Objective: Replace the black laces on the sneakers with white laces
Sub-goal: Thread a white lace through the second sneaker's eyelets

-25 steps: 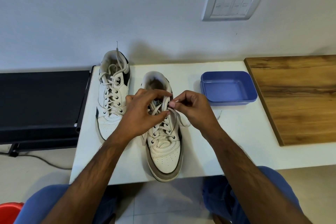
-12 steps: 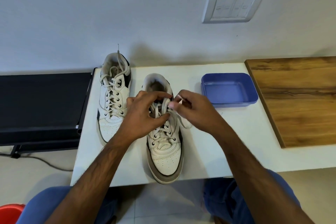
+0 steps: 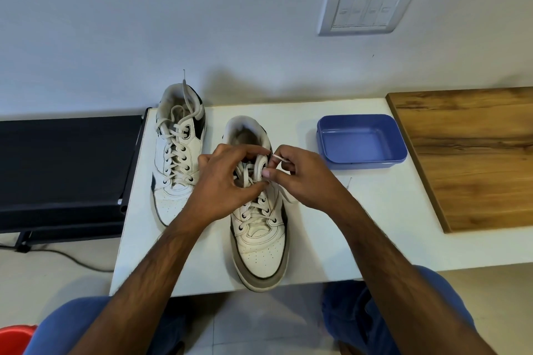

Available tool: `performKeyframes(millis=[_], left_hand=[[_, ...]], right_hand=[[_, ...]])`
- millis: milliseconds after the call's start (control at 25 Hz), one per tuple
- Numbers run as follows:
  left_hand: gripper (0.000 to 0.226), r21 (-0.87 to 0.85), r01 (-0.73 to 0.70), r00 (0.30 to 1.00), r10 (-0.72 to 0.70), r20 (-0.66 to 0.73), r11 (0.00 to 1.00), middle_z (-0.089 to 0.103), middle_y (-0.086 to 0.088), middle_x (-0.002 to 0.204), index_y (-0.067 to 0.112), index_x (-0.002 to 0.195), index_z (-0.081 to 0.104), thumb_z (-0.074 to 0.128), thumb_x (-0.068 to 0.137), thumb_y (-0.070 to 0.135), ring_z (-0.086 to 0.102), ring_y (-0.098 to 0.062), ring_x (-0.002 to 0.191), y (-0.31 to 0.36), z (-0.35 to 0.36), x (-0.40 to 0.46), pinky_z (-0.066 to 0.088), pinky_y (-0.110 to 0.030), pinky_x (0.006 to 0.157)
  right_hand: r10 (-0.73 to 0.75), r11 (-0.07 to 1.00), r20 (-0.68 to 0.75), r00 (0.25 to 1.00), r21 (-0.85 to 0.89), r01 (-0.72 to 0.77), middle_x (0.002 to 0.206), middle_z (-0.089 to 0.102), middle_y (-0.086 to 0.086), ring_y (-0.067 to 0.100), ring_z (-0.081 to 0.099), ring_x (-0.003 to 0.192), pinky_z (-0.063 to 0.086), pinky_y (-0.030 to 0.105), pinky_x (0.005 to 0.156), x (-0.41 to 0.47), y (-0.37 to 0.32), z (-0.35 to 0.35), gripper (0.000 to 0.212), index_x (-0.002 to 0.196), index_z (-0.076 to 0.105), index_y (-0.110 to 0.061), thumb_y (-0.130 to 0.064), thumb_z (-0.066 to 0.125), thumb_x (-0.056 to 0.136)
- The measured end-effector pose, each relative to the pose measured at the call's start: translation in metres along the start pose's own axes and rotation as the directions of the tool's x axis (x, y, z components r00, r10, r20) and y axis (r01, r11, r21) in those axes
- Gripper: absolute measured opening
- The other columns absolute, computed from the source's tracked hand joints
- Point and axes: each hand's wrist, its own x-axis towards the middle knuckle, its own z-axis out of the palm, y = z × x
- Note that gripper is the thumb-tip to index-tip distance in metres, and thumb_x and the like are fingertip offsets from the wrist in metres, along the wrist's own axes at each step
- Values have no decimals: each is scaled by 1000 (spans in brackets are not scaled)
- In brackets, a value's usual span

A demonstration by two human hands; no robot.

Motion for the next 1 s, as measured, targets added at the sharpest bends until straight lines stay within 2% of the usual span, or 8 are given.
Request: performKeyframes(millis=[120,200,280,360,440,560,800,1000], left_hand=[[53,-13,18,1000,-18,6,1000,54,42,107,43,123,62,78,73,47,48,5,114,-1,1,0,28,-36,96],[55,-21,21,1000,-21,8,1000,54,40,106,43,123,62,78,71,47,47,7,114,-2,0,0,27,-35,97],[55,-22,18,1000,-18,7,1000,54,40,106,43,123,62,79,71,46,48,7,114,-2,0,-1,27,-36,98],[55,-26,20,1000,-20,4,999,55,37,106,42,123,62,79,71,45,48,6,114,-1,-1,-1,27,-36,97],[56,-32,21,1000,-20,14,999,57,32,109,42,124,62,79,71,47,48,4,115,-2,-3,-1,27,-36,97],[58,-31,5,999,-4,34,1000,61,25,116,43,127,61,78,72,51,49,1,119,-2,-5,0,29,-37,98],[62,-36,21,999,-19,51,999,61,25,115,43,128,61,81,70,50,51,-2,119,-3,-6,0,28,-38,100],[63,-37,43,997,-41,70,998,58,28,112,44,128,61,84,69,48,51,-3,119,-1,-7,1,29,-40,102]], right_hand=[[-19,945,-20,1000,326,24,69,54,-15,6,49,67,40,21,66,4,4,-10,13,83,58,-17,-21,65,94],[2,544,-125,992,833,104,77,56,-1,14,53,72,45,24,68,3,6,-26,8,87,58,-13,-18,63,90],[25,20,-178,984,984,177,87,56,6,19,57,82,48,29,77,1,6,-36,8,90,57,-11,-18,61,90],[92,-83,-140,986,986,148,86,55,6,21,57,80,51,30,72,0,3,-31,8,85,52,-14,-18,52,92],[178,241,-54,982,971,10,72,50,3,15,48,57,41,26,50,2,-5,-26,15,78,43,-17,-19,51,91],[100,949,-59,993,305,-78,67,51,-14,-2,45,51,40,18,54,-2,-8,-16,21,89,50,-19,-27,69,95],[-87,970,-30,996,-231,77,86,58,-12,4,53,79,42,28,68,0,1,-13,15,87,56,-25,-24,70,94],[49,998,-377,925,-11,-58,85,49,-7,3,47,75,35,15,65,3,11,-24,19,87,46,-18,-15,59,100]])
